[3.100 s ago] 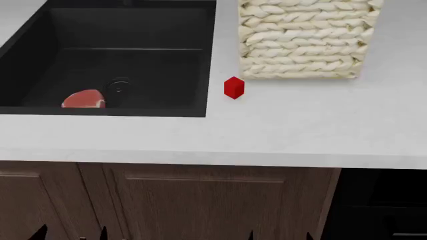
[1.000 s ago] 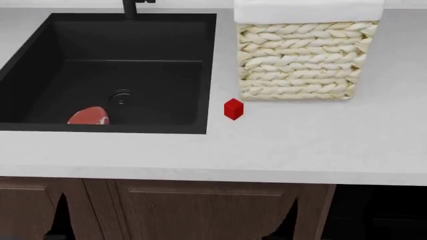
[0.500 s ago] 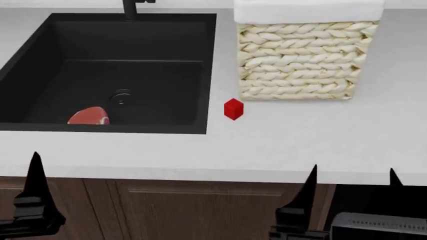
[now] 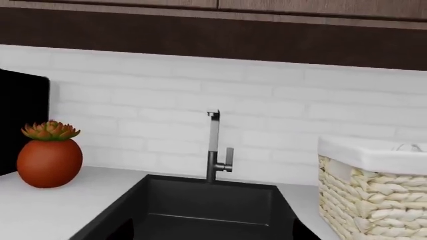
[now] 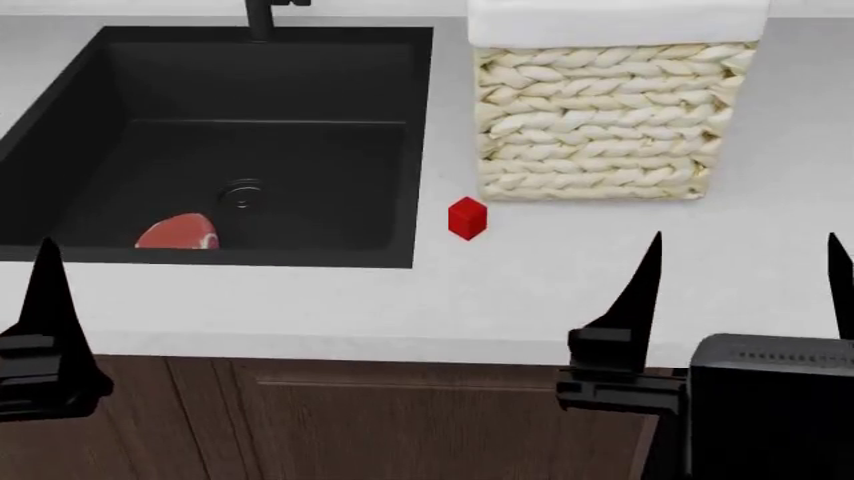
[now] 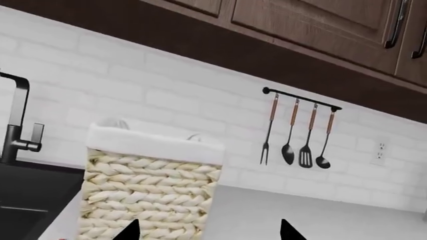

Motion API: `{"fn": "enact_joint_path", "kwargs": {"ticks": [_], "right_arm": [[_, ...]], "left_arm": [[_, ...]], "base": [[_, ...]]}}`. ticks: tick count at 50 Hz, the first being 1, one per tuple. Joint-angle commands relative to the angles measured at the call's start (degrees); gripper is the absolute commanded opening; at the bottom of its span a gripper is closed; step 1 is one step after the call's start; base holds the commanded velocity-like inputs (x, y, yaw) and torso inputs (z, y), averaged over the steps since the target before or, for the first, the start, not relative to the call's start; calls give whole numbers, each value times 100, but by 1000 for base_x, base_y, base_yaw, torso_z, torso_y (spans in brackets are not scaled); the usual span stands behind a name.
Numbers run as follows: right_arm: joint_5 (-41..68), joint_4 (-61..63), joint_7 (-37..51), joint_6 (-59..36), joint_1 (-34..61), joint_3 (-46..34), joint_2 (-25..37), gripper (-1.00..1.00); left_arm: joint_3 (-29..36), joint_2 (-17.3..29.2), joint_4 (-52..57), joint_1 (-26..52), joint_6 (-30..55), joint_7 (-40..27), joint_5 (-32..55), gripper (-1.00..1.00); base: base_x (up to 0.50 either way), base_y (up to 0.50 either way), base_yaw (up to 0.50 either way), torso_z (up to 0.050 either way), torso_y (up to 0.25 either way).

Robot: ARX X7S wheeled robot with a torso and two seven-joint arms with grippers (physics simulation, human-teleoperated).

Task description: Turn the sink spout to the right.

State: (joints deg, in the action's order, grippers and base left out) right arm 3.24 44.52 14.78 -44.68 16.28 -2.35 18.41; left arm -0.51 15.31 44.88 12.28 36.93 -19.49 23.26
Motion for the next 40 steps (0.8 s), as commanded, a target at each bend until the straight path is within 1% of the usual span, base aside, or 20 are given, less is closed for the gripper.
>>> {"fn": "enact_joint_path", "kwargs": {"ticks": [1,21,40], "right_arm": [[64,328,-55,-553,480,43,106,100],[33,283,-28,-547,579,-95,165,100],[202,432,-85,-342,458,71,142,100]], "left_arm": [[1,55,153,212,229,-85,130,100],[-58,114,216,343,346,-173,277,100],[-164,161,224,302,208,-155,449,100]], "base": [[0,0,0,0,0],[0,0,0,0,0],[0,0,0,0,0]]}}
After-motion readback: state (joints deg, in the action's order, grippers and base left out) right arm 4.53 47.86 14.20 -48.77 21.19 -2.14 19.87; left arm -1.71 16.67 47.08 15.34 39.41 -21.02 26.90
